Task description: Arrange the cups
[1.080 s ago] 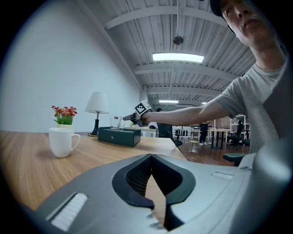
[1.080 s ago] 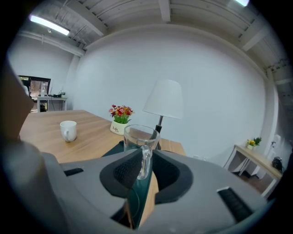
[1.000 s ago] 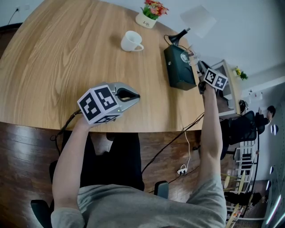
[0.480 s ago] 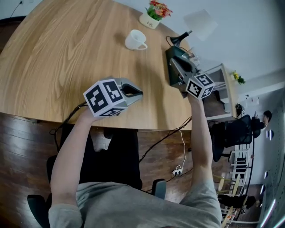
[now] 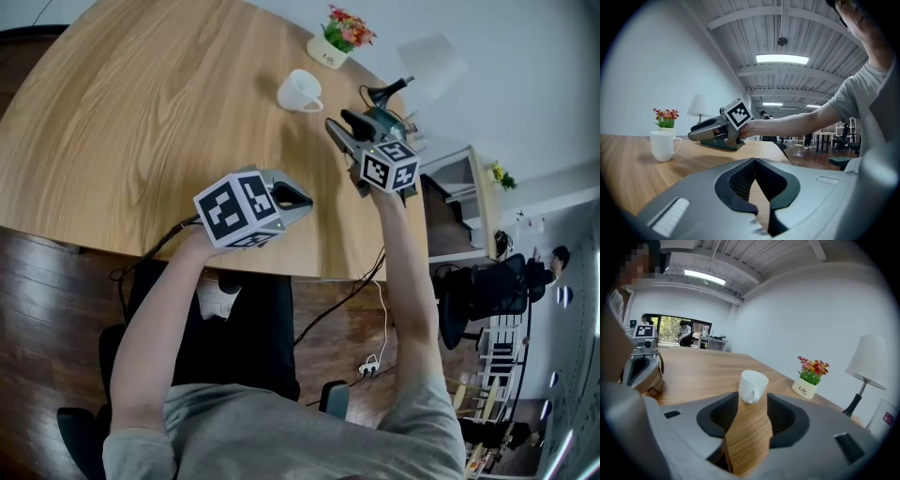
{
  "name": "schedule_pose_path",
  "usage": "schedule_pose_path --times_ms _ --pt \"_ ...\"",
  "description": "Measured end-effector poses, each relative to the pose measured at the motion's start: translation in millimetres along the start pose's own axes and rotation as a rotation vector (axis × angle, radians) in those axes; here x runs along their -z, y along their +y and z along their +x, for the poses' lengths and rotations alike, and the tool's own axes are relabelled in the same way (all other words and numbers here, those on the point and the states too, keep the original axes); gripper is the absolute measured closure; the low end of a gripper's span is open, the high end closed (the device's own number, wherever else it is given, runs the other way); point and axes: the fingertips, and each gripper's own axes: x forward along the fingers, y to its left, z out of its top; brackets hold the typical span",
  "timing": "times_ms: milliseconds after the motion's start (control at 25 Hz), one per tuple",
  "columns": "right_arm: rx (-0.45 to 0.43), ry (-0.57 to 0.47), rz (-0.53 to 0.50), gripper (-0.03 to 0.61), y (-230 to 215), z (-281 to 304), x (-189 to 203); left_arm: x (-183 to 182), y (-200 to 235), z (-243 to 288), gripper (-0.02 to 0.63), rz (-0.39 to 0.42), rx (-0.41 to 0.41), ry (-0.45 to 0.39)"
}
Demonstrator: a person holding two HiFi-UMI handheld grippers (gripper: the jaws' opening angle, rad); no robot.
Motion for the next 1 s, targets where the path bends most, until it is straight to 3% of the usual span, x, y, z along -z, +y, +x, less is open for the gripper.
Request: schedule_pose_path --times_ms 400,680,1000 --pt "-0.019 0.05 0.004 0.397 -9 57 11 1 0 0 0.604 0.002 0.0 0.001" --pt "-0.036 0.038 0.01 0.512 -6 68 10 1 0 0 0.604 0.001 0.002 0.003" --pt "-0.054 -0.011 0.071 0.518 6 52 5 1 0 -1 0.604 0.002 0.001 0.002"
